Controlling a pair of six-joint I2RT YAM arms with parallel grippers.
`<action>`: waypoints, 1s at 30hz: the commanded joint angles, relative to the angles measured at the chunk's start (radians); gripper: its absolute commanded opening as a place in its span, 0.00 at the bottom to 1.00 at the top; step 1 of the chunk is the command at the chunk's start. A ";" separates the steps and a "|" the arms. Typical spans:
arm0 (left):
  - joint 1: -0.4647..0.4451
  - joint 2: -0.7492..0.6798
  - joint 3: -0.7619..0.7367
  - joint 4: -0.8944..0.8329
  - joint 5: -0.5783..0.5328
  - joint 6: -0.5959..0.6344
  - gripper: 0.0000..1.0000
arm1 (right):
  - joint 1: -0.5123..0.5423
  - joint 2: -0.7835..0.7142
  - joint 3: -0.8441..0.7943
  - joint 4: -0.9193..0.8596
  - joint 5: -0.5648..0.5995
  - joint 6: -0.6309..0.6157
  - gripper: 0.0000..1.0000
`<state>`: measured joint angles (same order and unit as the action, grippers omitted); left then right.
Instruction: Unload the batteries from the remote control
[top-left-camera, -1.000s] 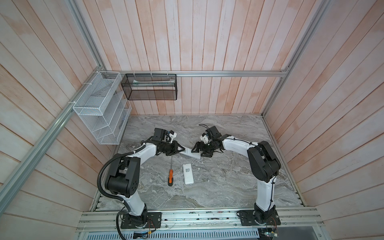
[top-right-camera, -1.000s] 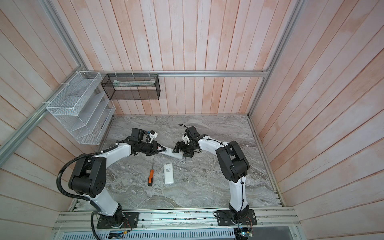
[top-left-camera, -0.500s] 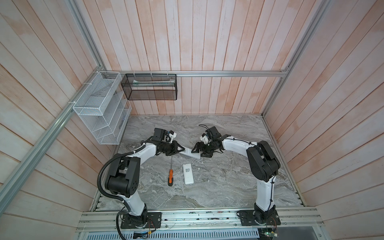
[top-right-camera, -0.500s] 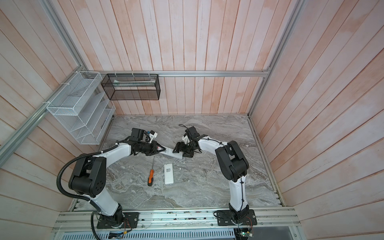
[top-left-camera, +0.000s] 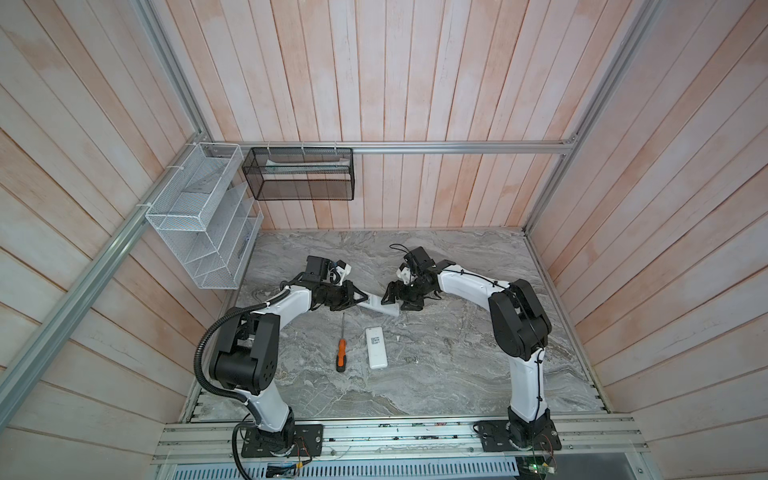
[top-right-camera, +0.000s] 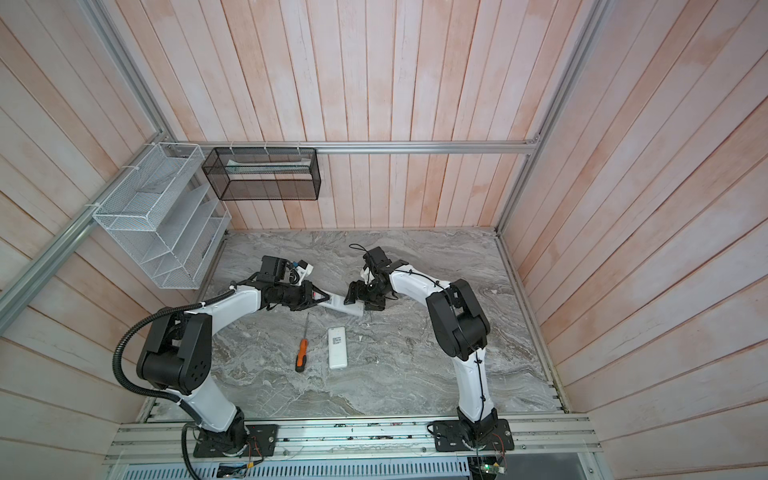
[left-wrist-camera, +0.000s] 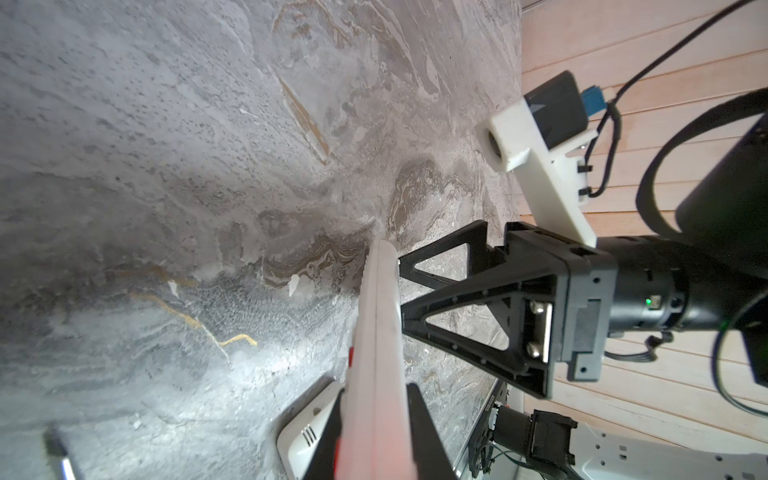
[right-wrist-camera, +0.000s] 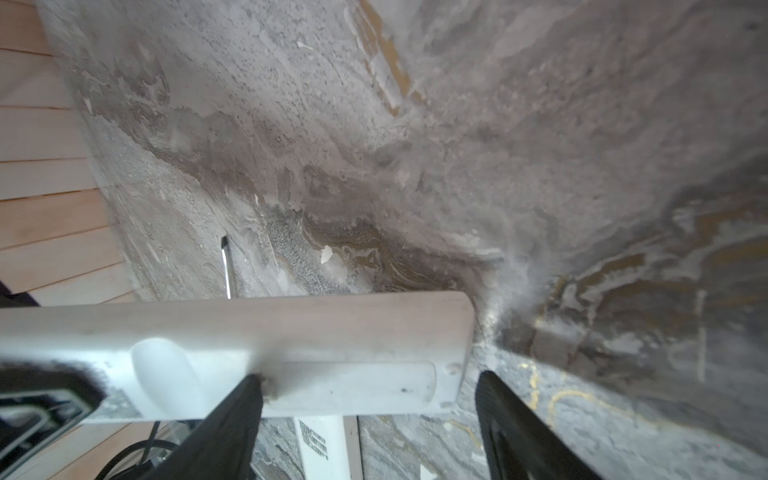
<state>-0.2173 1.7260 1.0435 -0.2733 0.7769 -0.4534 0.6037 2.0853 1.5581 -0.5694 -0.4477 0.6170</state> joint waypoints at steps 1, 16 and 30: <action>-0.016 0.020 -0.004 -0.070 -0.131 0.057 0.00 | 0.030 0.064 0.057 -0.161 0.183 -0.037 0.81; -0.016 -0.019 0.018 -0.138 -0.290 0.086 0.00 | 0.064 0.033 0.259 -0.496 0.529 -0.029 0.89; -0.016 -0.010 0.018 -0.117 -0.241 0.076 0.00 | -0.029 -0.181 -0.152 0.187 -0.059 0.060 0.93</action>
<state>-0.2394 1.6863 1.0775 -0.3164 0.6582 -0.4187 0.5968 1.8782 1.4513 -0.5762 -0.3546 0.6319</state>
